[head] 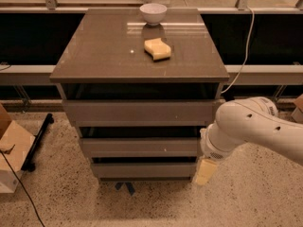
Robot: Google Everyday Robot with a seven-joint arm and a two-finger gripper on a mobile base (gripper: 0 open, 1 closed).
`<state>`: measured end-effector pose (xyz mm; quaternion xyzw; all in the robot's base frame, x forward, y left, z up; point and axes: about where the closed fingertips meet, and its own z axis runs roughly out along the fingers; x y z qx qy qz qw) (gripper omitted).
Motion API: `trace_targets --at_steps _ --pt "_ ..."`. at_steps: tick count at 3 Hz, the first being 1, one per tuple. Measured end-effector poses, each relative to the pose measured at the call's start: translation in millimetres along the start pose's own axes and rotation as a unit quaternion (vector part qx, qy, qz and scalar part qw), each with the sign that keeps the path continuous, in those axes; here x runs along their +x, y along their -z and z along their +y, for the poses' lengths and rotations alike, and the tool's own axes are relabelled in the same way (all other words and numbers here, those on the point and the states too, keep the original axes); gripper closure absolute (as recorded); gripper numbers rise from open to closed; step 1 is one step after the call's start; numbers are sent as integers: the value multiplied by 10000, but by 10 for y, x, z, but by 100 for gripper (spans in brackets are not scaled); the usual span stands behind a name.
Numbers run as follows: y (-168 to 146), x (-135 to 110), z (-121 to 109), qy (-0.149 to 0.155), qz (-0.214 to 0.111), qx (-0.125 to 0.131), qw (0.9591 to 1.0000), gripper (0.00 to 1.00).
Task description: Open bottom drawer
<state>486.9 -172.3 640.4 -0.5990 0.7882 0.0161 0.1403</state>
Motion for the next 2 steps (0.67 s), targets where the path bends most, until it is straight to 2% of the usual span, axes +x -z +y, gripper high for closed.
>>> trace_targets --at_steps 1,2 --pt "-78 -26 72 114 104 15 9999 0" --pt "-317 -66 120 293 126 -20 9995 0"
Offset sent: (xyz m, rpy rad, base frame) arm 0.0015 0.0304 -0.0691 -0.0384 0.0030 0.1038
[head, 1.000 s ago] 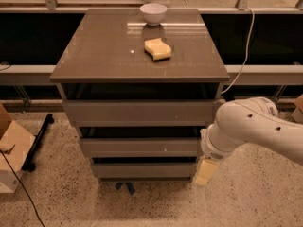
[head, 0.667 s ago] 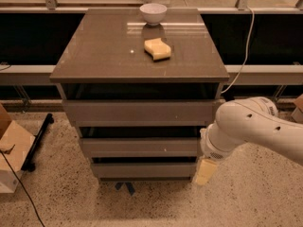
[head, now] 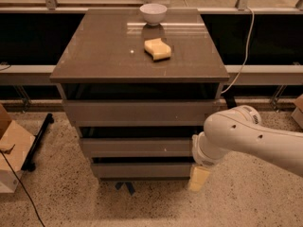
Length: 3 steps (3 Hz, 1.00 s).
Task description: Open bottom drawer
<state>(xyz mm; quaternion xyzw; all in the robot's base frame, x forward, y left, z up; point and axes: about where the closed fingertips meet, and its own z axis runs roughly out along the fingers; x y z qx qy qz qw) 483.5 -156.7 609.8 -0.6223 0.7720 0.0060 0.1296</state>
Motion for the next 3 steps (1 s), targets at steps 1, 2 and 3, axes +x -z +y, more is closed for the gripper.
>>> trace_targets --at_steps 1,2,3 --pt "-315 -23 -6 79 -122 -37 9999 0" --pt "-622 4 -69 -30 -433 -138 9990 0" --pt "-917 86 -138 -268 -803 -269 9960 0"
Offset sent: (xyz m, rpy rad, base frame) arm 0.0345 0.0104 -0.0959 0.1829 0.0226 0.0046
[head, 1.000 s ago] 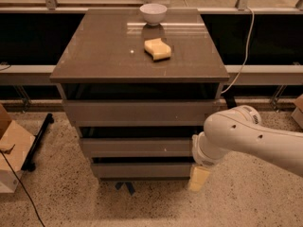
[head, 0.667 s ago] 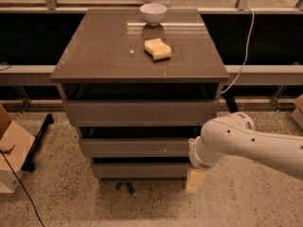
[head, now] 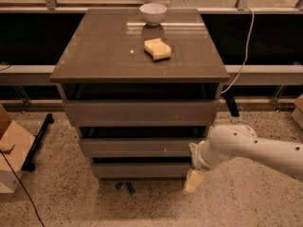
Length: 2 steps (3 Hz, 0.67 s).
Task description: Open bottom drawer
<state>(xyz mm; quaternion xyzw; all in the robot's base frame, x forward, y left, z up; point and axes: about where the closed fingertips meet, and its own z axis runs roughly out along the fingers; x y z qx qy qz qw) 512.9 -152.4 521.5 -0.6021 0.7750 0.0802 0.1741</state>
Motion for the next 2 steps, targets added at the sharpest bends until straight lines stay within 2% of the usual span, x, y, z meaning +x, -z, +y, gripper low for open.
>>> trace_targets --at_steps 1,2 --pt "-235 144 -80 -237 -259 -100 9993 0" --pt "-508 396 -158 -603 -488 -236 9967 0"
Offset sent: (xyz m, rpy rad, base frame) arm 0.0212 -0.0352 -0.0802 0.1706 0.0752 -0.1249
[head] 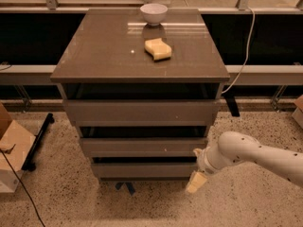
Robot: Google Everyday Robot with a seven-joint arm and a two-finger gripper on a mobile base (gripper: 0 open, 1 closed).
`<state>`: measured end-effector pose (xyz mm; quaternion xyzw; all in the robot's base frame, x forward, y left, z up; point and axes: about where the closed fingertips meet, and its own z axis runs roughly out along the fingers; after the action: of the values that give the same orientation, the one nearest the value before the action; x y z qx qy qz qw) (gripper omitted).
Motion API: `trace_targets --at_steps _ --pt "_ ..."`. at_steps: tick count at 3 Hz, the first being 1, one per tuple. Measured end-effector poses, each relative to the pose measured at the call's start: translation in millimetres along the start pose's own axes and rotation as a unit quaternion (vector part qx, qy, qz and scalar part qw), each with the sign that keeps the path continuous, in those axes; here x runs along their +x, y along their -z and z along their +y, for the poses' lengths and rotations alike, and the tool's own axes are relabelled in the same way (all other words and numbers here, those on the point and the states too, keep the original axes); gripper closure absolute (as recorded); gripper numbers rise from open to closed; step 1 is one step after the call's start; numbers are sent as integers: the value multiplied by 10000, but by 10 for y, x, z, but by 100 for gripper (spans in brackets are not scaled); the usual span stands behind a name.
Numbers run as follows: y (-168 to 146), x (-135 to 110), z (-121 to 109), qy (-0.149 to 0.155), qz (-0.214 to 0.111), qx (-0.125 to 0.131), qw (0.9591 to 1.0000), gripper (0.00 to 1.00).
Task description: Open bottom drawer
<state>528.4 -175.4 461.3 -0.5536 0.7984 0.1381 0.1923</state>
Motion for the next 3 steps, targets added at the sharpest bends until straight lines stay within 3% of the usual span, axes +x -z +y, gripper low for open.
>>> trace_targets --at_steps 2,3 --pt "-290 252 -167 -466 -282 -171 9984 0" --pt "-306 252 -180 -479 -294 -171 9983 0"
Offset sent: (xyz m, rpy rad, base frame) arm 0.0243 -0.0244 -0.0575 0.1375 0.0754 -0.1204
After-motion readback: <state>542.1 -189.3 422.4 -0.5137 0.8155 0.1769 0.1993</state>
